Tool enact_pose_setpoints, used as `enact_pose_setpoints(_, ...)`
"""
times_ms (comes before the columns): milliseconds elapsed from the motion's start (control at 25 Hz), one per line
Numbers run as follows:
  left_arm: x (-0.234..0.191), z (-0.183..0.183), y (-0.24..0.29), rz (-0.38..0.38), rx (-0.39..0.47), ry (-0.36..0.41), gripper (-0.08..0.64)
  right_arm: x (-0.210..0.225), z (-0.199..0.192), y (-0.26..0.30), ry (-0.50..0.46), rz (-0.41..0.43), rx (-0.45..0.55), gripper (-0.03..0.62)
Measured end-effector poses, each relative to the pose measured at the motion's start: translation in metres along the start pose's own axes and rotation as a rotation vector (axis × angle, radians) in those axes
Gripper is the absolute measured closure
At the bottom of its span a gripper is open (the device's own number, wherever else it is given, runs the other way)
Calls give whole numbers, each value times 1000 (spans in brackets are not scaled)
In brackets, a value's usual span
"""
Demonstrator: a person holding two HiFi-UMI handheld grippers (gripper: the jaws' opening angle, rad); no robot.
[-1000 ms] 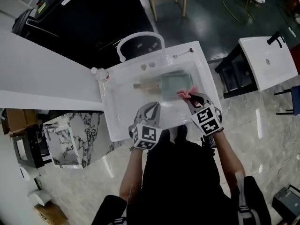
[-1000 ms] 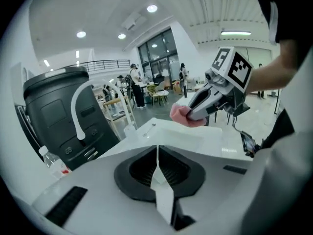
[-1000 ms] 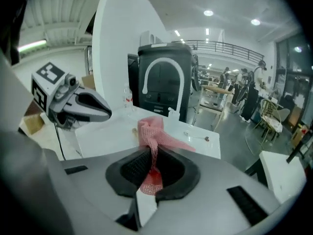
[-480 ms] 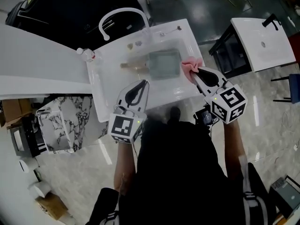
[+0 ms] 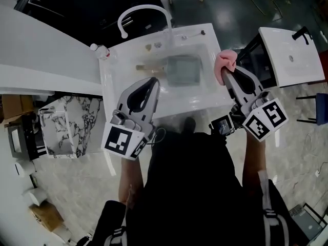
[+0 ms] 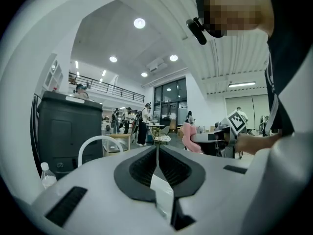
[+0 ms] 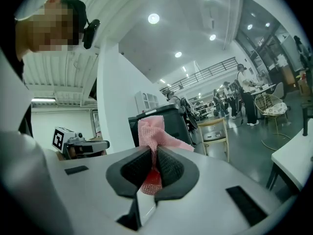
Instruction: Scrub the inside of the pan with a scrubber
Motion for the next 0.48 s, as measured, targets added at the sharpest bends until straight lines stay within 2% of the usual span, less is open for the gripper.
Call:
enact_pose_setpoints(160,0,3,-3,7,7,0,518,-6,-3,-1,-10,22,8,550)
enact_pose_setpoints(480,-5,-3,-4,16,-14,-19,518,-6,-10,-2,5,5,-14,551)
Point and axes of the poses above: the fingertips, and each gripper's own axes: y forward along the fingers, x to its right, z out of its top, the point moved 6 cm from there along -y, backward along the fingers, and after that the axes turned 11 degrees about y, right-handed, at the moved point
